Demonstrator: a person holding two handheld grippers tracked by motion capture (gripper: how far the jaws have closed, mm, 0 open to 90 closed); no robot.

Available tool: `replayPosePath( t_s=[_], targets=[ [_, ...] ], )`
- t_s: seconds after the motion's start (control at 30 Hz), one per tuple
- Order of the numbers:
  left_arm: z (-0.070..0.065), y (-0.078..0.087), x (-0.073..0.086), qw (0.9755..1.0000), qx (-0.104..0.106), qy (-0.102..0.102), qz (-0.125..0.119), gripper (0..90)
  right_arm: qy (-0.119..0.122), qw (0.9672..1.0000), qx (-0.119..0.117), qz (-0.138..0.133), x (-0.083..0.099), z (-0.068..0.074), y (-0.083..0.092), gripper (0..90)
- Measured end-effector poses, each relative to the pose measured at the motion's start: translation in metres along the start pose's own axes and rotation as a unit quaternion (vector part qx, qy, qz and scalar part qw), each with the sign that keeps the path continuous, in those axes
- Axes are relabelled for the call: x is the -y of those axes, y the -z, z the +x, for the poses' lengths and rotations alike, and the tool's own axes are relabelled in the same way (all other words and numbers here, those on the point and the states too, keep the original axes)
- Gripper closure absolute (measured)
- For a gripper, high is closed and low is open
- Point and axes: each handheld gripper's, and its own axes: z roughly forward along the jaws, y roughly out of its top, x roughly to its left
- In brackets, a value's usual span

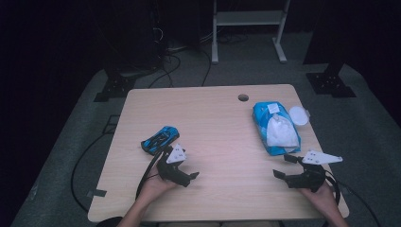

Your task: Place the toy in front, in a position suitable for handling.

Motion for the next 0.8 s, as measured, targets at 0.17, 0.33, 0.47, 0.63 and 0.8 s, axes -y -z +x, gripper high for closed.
replayPosePath(
  t_s=[0.17,0.33,0.47,0.63,0.8],
  targets=[
    [0.010,0.006,-0.002,0.9996,-0.022,0.009,-0.016,1.7,-0.004,1.0000,-0.002,0.000,0.000,-0.001,-0.002,17.4],
    [0.030,0.016,-0.010,0.9987,-0.041,0.016,-0.026,1.7,-0.018,0.9997,-0.003,-0.016,-0.001,-0.001,0.003,17.4],
    [0.049,0.023,-0.015,0.9978,-0.056,0.012,-0.032,1.7,-0.020,0.9996,0.001,-0.020,-0.003,0.000,0.005,17.3],
    [0.078,0.031,-0.016,0.9965,-0.072,0.016,-0.038,1.7,-0.018,0.9997,0.001,-0.018,-0.005,0.002,0.002,17.4],
    [0.105,0.032,-0.011,0.9957,-0.079,0.039,-0.030,1.7,-0.008,0.9999,-0.004,-0.010,-0.007,0.006,-0.001,17.4]
  ],
)
